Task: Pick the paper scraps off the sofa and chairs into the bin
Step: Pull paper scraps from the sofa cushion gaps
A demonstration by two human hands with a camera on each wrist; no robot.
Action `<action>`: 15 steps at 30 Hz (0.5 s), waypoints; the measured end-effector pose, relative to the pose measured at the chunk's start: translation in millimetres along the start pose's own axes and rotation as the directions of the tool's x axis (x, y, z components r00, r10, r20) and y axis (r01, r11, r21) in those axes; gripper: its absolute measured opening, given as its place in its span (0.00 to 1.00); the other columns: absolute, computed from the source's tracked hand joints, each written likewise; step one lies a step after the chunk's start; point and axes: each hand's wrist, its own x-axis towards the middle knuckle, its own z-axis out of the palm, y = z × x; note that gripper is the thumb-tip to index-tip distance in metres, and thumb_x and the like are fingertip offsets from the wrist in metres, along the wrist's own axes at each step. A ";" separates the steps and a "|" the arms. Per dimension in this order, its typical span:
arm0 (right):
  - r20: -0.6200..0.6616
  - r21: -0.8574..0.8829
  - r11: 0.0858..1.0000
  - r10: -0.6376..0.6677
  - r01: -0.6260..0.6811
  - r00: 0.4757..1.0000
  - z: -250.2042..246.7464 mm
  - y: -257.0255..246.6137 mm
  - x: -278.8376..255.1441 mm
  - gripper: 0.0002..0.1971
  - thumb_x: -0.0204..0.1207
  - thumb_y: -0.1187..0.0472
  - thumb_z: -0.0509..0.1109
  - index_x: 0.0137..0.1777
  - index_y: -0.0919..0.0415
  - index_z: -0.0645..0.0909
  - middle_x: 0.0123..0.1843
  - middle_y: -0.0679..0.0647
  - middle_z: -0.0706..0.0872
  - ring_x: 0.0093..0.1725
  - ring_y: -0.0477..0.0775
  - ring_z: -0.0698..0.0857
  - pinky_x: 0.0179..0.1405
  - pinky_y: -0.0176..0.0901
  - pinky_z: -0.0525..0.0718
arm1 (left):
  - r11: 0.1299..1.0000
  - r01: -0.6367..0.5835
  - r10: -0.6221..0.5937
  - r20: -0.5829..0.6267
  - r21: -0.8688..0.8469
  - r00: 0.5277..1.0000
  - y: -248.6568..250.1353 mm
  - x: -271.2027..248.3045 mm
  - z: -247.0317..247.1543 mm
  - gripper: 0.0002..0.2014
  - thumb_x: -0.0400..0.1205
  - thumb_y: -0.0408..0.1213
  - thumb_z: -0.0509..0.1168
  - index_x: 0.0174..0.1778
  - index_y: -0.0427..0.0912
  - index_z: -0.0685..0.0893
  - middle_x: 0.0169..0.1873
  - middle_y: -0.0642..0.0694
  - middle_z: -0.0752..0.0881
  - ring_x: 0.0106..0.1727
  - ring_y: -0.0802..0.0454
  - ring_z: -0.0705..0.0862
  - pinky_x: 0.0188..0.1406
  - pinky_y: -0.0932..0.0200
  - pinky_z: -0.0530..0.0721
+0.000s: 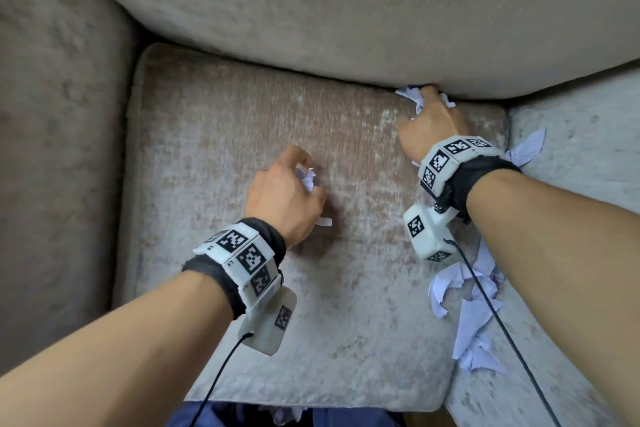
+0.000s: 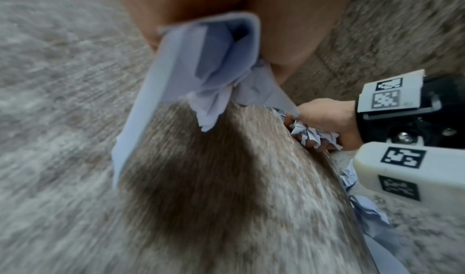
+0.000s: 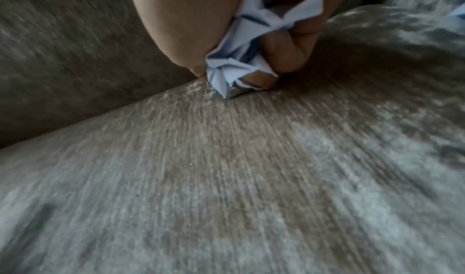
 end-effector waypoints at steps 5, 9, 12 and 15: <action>-0.044 -0.032 0.998 0.053 -0.055 0.998 -0.2 -5.9 -0.5 0.17 0.78 0.55 0.60 0.66 0.55 0.75 0.64 0.63 0.81 0.60 0.71 0.80 0.54 0.55 0.80 | 1.000 -0.002 0.002 -0.012 -0.015 1.000 -0.2 -2.7 -5.6 0.10 0.78 0.35 0.63 0.52 0.53 0.77 0.45 0.54 0.87 0.37 0.52 0.89 0.32 0.62 0.84; -0.032 -0.008 0.998 0.069 -0.069 0.997 -0.8 -5.4 -0.2 0.19 0.80 0.45 0.60 0.65 0.55 0.76 0.62 0.65 0.83 0.61 0.71 0.80 0.56 0.53 0.78 | 1.000 -0.021 0.021 -0.030 0.009 0.999 0.1 -1.6 -7.2 0.09 0.78 0.36 0.64 0.52 0.53 0.77 0.44 0.52 0.86 0.40 0.49 0.86 0.30 0.62 0.80; -0.046 0.009 0.999 0.046 -0.046 0.998 3.2 -3.2 -1.8 0.21 0.81 0.41 0.59 0.60 0.57 0.79 0.57 0.65 0.85 0.60 0.70 0.80 0.54 0.53 0.79 | 0.999 -0.035 0.036 -0.038 0.020 0.999 -0.5 -2.9 -6.4 0.07 0.79 0.37 0.63 0.51 0.52 0.77 0.43 0.52 0.86 0.38 0.50 0.86 0.29 0.63 0.80; -0.034 0.015 1.000 -0.019 0.019 0.999 9.3 0.8 -13.6 0.22 0.82 0.39 0.57 0.37 0.57 0.76 0.41 0.60 0.83 0.50 0.67 0.80 0.41 0.48 0.72 | 0.998 -0.032 0.034 -0.046 0.046 0.998 -1.9 -7.0 -2.5 0.06 0.79 0.39 0.64 0.50 0.52 0.79 0.42 0.51 0.87 0.39 0.47 0.87 0.36 0.55 0.86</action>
